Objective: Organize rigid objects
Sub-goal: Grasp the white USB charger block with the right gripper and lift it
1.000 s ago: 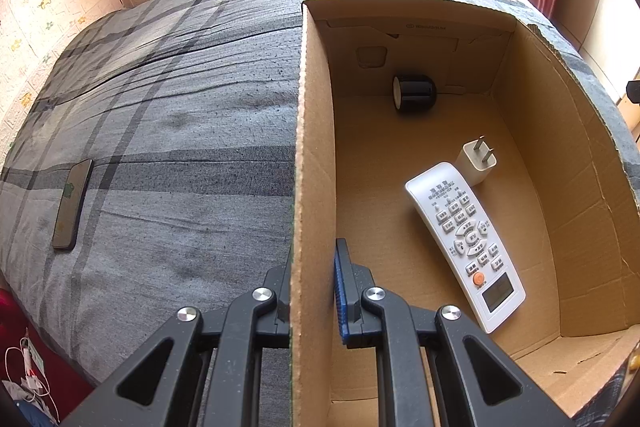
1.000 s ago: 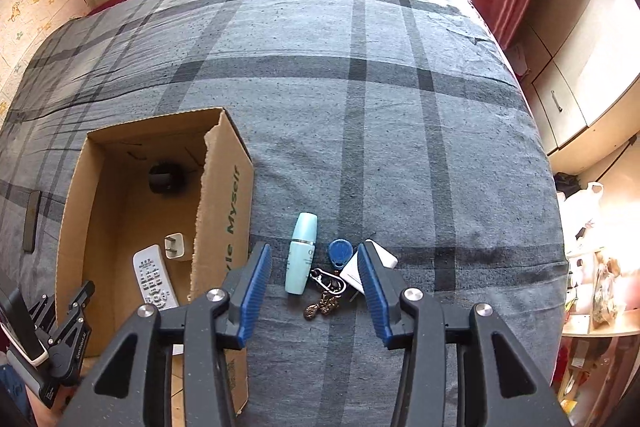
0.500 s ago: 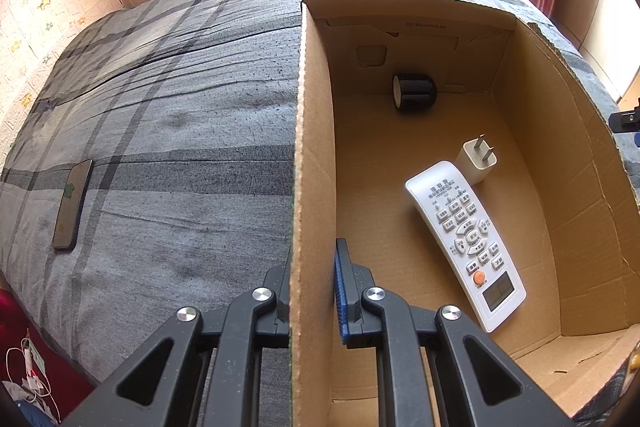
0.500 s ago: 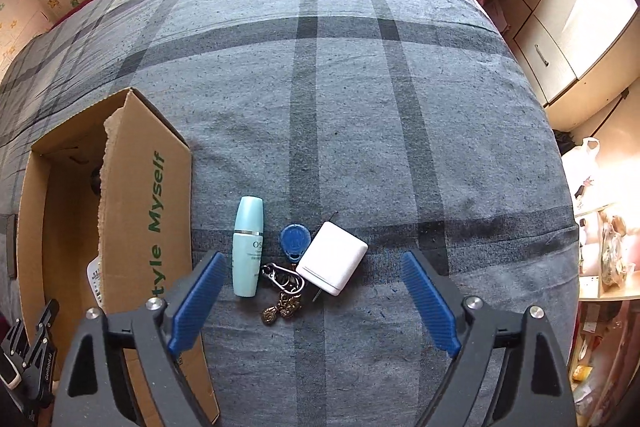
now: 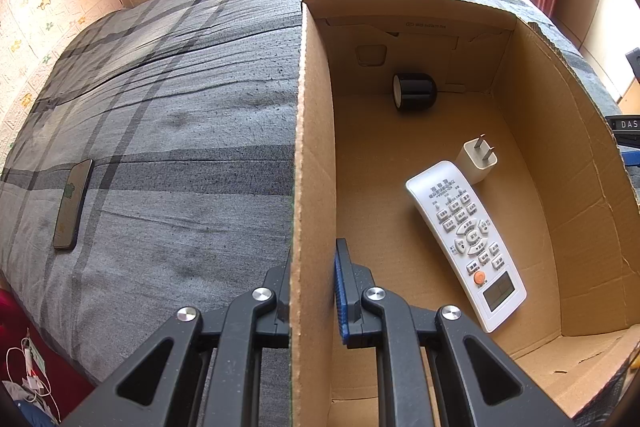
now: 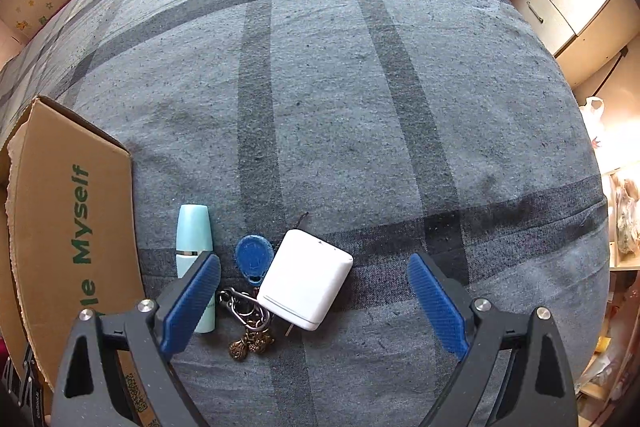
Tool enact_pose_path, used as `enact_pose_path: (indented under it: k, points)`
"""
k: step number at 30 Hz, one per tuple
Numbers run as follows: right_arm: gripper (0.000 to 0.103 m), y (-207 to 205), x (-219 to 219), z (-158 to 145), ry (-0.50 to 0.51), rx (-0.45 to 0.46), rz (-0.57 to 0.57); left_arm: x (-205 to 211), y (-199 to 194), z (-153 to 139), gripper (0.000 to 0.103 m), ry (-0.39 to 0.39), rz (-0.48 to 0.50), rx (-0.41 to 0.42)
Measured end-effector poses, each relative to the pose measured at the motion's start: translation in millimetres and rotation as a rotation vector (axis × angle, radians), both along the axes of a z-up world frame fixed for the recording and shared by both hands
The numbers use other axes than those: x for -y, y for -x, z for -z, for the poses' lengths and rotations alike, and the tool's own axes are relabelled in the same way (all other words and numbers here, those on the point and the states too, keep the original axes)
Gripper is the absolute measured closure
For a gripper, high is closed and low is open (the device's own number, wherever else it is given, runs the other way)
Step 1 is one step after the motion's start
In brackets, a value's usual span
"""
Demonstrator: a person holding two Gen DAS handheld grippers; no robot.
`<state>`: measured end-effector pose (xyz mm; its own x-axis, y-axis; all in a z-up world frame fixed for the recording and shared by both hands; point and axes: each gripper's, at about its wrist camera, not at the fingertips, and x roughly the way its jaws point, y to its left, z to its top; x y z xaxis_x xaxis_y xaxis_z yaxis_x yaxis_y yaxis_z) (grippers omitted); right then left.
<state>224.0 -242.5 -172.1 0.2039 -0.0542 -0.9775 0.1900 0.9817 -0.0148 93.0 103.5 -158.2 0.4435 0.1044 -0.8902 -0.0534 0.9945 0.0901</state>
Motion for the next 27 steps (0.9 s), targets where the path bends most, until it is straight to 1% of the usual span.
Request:
enact_pose_path:
  k: [8,10,13,15,17,18,19,20,22,27]
  points:
    - [0.008,-5,3,13,-0.014,-0.016,0.021,1,1,-1,0.088,-0.009,0.001,-0.001]
    - [0.012,-5,3,14,-0.014,-0.018,0.022,1,0,-1,0.088,-0.009,0.000,-0.001]
    - [0.021,-6,5,15,-0.027,-0.015,0.017,1,0,-1,0.088,-0.014,0.002,-0.002]
    - [0.031,-7,8,14,-0.035,-0.008,0.019,1,1,-1,0.088,-0.013,0.001,-0.001]
    - [0.035,-7,6,17,-0.054,-0.010,0.018,1,0,-1,0.088,-0.014,0.002,-0.001]
    - [0.041,-7,6,18,-0.065,-0.014,0.020,1,0,-1,0.088,-0.015,0.002,-0.002]
    - [0.044,-7,6,20,-0.062,-0.020,0.025,2,0,-1,0.088,-0.015,0.001,-0.002]
    - [0.051,-7,7,20,-0.050,-0.017,0.029,1,0,-1,0.088,-0.014,0.001,-0.003]
    - [0.052,-5,9,20,-0.054,-0.005,0.033,1,0,-1,0.088,-0.011,0.000,-0.002]
    - [0.052,0,4,15,-0.014,0.012,0.015,1,0,-1,0.088,-0.011,0.001,-0.003]
